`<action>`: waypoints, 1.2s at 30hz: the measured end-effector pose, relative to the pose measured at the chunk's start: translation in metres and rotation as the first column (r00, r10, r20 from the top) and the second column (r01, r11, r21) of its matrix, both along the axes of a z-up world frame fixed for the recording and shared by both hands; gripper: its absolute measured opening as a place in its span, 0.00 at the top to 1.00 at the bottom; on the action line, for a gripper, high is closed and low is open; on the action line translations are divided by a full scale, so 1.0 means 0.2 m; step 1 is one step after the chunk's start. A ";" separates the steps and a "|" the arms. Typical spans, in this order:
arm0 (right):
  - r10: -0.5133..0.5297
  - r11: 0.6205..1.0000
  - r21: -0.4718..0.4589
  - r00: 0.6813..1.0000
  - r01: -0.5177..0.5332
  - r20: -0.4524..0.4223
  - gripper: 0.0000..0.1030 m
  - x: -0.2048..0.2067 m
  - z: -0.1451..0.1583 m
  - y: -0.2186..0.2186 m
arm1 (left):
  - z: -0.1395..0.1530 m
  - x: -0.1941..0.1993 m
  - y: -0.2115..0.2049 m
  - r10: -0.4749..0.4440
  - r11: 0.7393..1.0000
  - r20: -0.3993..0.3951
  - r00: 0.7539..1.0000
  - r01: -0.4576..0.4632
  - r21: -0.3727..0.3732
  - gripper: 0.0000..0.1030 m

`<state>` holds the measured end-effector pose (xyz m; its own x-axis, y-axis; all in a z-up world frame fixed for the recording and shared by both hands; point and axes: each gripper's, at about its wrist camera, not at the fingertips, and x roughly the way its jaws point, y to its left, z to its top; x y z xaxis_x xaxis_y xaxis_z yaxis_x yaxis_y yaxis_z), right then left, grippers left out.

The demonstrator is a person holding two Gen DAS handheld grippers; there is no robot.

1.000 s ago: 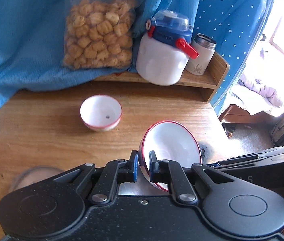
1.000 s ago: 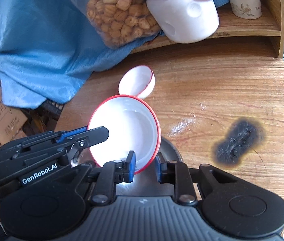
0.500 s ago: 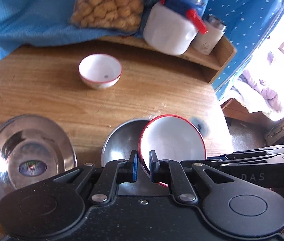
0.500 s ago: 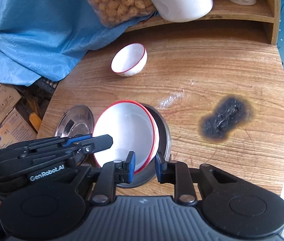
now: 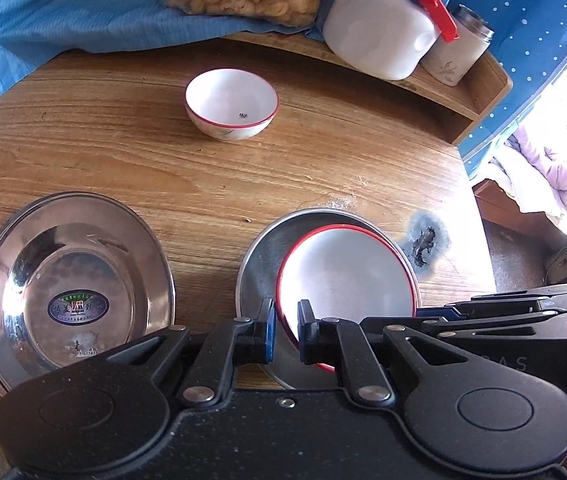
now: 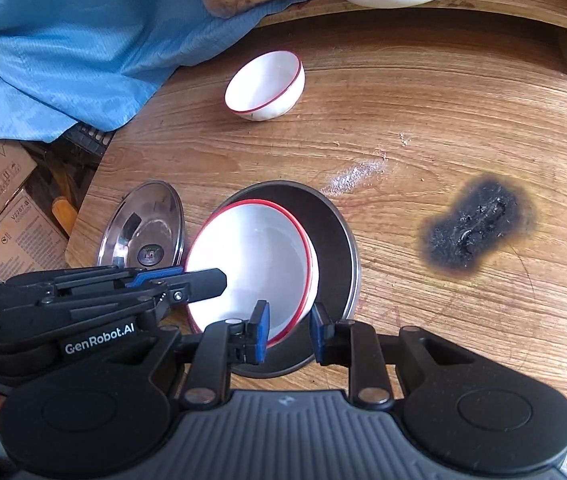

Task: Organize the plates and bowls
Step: 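Lower the white bowl into the steel bowl and open both grippers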

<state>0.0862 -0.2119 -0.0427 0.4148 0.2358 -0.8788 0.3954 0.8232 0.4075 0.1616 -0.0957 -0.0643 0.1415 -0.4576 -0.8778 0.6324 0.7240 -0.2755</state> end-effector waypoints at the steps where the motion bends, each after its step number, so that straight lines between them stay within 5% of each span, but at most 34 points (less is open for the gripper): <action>1: 0.001 1.000 0.002 1.000 -0.001 -0.002 0.74 0.01 0.00 0.00 | 0.00 0.00 0.00 0.001 1.000 -0.004 1.000 -0.001 0.002 0.89; 22: 0.017 1.000 0.005 1.000 -0.017 -0.019 0.68 0.08 -0.04 0.00 | -0.03 0.07 -0.03 0.010 1.000 -0.036 0.999 -0.010 0.009 0.79; 36: -0.007 1.000 -0.007 1.000 0.007 -0.003 0.63 0.01 0.01 -0.02 | 0.06 0.07 0.04 0.017 0.997 -0.013 1.000 -0.018 -0.078 0.59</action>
<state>0.0880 -0.2151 -0.0401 0.4141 0.2269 -0.8815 0.4024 0.8230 0.4009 0.1753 -0.0883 -0.0526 0.1397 -0.5224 -0.8412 0.6163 0.7108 -0.3390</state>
